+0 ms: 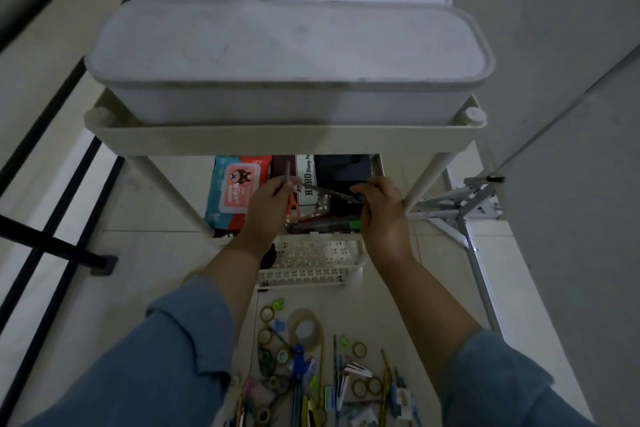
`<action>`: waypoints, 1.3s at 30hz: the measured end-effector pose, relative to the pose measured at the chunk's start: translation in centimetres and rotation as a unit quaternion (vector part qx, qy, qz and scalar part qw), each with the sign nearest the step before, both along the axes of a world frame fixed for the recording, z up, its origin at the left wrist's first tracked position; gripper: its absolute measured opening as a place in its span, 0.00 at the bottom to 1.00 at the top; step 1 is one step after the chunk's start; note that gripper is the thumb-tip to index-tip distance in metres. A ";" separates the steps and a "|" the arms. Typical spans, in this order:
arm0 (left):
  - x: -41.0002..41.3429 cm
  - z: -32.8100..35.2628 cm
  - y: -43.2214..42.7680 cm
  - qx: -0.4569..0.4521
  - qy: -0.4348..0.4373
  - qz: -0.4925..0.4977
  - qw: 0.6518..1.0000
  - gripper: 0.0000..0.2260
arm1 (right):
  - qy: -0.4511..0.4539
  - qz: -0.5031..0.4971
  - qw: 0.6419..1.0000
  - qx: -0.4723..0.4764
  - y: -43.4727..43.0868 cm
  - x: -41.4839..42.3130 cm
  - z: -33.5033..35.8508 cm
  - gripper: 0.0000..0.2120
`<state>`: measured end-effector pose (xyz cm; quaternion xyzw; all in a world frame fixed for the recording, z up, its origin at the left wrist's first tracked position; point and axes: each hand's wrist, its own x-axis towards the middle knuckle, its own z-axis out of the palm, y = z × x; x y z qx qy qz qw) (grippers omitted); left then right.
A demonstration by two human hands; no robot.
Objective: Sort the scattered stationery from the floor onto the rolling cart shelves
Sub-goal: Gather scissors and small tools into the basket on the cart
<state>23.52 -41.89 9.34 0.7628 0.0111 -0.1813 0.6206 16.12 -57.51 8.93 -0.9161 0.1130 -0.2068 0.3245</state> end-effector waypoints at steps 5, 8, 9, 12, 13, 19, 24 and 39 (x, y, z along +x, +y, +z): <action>0.3 -0.3 -0.8 -0.091 0.069 0.080 0.990 0.13 | 0.031 -0.030 0.999 0.019 1.1 -0.1 0.5 0.17; 0.2 -1.3 -1.6 -0.105 0.082 0.120 0.984 0.12 | 0.041 -0.036 0.998 0.025 1.4 -0.2 0.5 0.18; 0.2 -1.5 -2.0 -0.132 0.093 0.134 0.978 0.11 | 0.042 -0.038 0.998 0.027 1.4 -0.2 0.5 0.18; 0.4 -1.9 -2.7 -0.230 0.128 0.177 0.948 0.10 | 0.048 -0.047 0.997 0.029 1.5 -0.2 0.4 0.18; 0.4 -2.2 -2.9 -0.249 0.124 0.181 0.943 0.11 | 0.045 -0.047 0.998 0.025 1.6 -0.2 0.3 0.18; 0.4 -3.2 -2.9 -0.078 0.014 0.105 0.991 0.11 | 0.022 -0.037 0.999 0.011 1.6 -0.5 -0.4 0.17; 1.8 -2.9 -2.0 0.166 -0.086 0.007 0.982 0.10 | 0.028 -0.030 0.999 0.014 1.4 -0.7 -0.4 0.17; 2.8 -0.2 -0.1 0.223 -0.115 0.075 0.965 0.10 | 0.020 -0.033 0.999 0.023 1.0 -1.0 0.1 0.17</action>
